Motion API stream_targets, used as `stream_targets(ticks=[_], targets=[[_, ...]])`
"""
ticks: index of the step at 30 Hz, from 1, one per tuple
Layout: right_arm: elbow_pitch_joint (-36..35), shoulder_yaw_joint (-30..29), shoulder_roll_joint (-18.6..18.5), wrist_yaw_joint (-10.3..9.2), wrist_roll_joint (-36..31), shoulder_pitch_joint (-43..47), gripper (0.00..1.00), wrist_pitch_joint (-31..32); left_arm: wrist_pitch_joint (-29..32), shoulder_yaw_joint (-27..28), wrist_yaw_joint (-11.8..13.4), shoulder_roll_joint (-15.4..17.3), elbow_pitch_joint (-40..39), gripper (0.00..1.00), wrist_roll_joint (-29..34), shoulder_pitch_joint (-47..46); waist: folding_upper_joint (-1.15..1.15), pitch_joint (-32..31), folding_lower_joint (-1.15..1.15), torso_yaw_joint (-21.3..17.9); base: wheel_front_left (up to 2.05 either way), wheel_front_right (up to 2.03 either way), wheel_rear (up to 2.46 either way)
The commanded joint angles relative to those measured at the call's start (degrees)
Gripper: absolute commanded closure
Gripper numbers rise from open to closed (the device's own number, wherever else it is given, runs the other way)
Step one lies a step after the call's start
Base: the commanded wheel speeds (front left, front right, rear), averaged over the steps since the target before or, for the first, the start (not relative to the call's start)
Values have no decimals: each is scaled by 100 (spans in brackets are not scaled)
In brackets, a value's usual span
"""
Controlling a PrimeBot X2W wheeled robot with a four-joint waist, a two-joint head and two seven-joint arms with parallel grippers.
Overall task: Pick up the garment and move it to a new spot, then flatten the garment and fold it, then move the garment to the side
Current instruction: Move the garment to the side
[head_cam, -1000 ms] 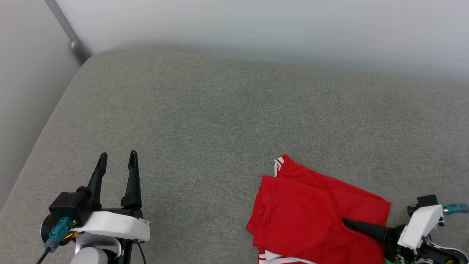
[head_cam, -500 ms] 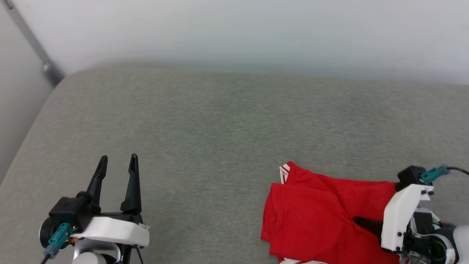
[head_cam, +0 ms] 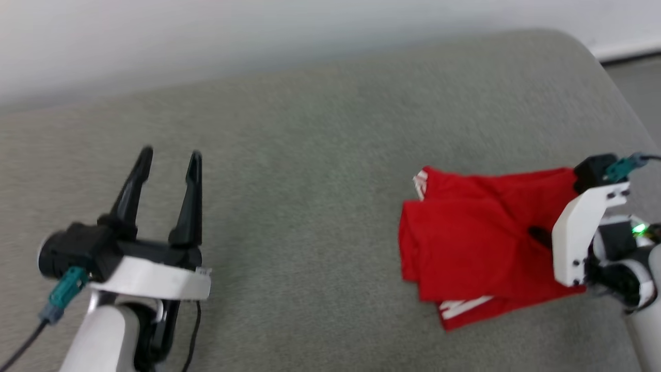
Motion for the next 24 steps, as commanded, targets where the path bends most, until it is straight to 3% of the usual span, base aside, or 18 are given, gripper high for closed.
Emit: stream_targets(ticks=[1, 9, 17, 23, 24], targets=[[114, -82, -36, -3, -109, -297, 100, -122, 100, -42, -52, 98, -117, 0, 56, -202, 0, 862, 0, -702, 0, 0, 0], [956, -956, -382, -3, -783, -1172, 100, -774, 590, -304, -259, 358, -662, 0, 256, -1132, 0, 2020, 0, -913, 0, 0, 0], [1513, -1757, -577, -4, -1485, -1903, 100, -1533, 791, -439, -368, 519, -920, 0, 341, -1624, 0, 2589, 0, -878, 0, 0, 0], [2013, -2584, -295, -4, -2335, -2359, 100, -2431, 902, -550, -417, 619, -1047, 0, 388, -1879, 0, 2908, 0, -791, 0, 0, 0], [2084, -2645, -218, -4, -2407, -2371, 92, -2584, 899, -565, -417, 619, -1040, 0, 388, -1894, 0, 2915, 0, -785, 0, 0, 0]])
